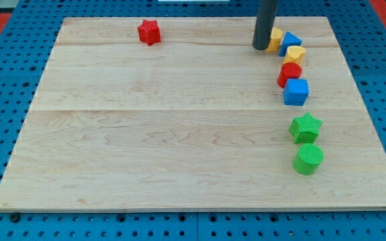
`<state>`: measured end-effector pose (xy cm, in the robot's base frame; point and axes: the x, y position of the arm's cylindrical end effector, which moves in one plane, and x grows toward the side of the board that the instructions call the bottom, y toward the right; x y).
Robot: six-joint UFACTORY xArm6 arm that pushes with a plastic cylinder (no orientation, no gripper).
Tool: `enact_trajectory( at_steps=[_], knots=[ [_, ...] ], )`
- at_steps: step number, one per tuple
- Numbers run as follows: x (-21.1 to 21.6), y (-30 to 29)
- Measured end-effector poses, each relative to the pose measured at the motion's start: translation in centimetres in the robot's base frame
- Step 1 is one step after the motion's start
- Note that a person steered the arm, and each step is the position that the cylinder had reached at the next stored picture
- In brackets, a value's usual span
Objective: Push the red star down a bit
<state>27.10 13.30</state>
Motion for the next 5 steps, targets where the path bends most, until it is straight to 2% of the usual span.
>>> enact_trajectory(
  at_steps=[1, 3, 4, 5],
  knots=[
    [-2.3, 1.0],
    [-3.4, 2.7],
    [0.2, -0.2],
    [6.7, -0.2]
  ],
)
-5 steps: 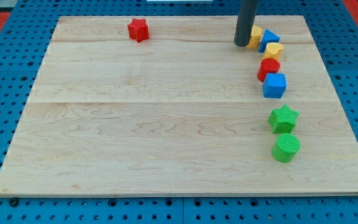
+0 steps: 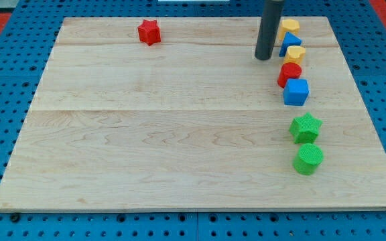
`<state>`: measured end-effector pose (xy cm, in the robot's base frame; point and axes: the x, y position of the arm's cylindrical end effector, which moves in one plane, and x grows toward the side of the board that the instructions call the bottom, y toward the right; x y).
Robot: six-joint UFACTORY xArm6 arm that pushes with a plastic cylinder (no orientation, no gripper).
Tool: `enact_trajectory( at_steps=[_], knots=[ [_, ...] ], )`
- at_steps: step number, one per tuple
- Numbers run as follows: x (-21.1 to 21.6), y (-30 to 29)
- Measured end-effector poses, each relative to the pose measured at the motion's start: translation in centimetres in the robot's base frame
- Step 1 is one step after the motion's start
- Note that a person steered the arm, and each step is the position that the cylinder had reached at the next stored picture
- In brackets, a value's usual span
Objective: Push the red star down a bit
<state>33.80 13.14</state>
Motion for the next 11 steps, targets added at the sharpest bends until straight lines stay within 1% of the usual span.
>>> enact_trajectory(
  at_steps=[1, 2, 3, 4, 5, 6, 7, 8, 9, 10, 11],
  knots=[
    [7.9, -0.7],
    [16.8, -1.7],
    [23.7, -6.9],
    [18.5, -13.6],
    [10.8, -26.0],
    [0.7, -28.6],
    [-5.9, -29.9],
    [-13.8, -29.9],
    [-12.1, -20.3],
    [-1.7, -18.0],
    [0.6, -21.1]
  ],
)
